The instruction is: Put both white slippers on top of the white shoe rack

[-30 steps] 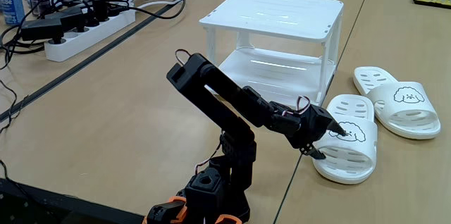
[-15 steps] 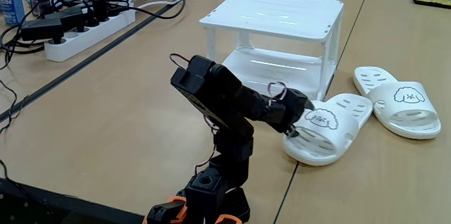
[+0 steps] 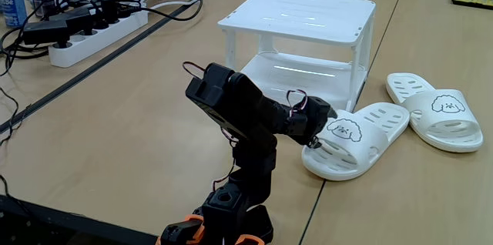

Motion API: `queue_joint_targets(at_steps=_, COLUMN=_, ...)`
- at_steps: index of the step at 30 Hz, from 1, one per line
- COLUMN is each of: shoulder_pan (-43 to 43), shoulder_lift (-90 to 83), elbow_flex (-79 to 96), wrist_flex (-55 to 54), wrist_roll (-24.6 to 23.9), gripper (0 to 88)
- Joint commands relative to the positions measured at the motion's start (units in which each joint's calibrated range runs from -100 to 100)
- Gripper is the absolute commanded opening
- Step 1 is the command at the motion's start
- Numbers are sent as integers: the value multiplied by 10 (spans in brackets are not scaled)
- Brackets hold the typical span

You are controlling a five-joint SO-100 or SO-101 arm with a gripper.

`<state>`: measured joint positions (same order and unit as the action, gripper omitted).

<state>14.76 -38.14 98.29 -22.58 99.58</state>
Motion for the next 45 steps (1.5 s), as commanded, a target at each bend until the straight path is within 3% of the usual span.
queue_joint_targets(at_steps=1, shoulder_pan=20, shoulder_lift=-29, elbow_flex=4, wrist_flex=-16, wrist_roll=4, gripper=256)
queue_joint_targets(at_steps=9, shoulder_pan=59, shoulder_lift=-24, elbow_flex=4, wrist_flex=-14, wrist_roll=4, gripper=256)
queue_joint_targets(at_steps=28, shoulder_pan=55, shoulder_lift=85, elbow_flex=-83, wrist_flex=-21, wrist_roll=4, gripper=254)
queue_joint_targets(at_steps=31, shoulder_pan=54, shoulder_lift=80, elbow_flex=-85, wrist_flex=-21, wrist_roll=4, gripper=207)
queue_joint_targets(at_steps=37, shoulder_pan=42, shoulder_lift=59, elbow_flex=-82, wrist_flex=-21, wrist_roll=4, gripper=8)
queue_joint_targets(at_steps=45, shoulder_pan=6, shoulder_lift=-51, elbow_flex=-109, wrist_flex=-19, wrist_roll=4, gripper=8)
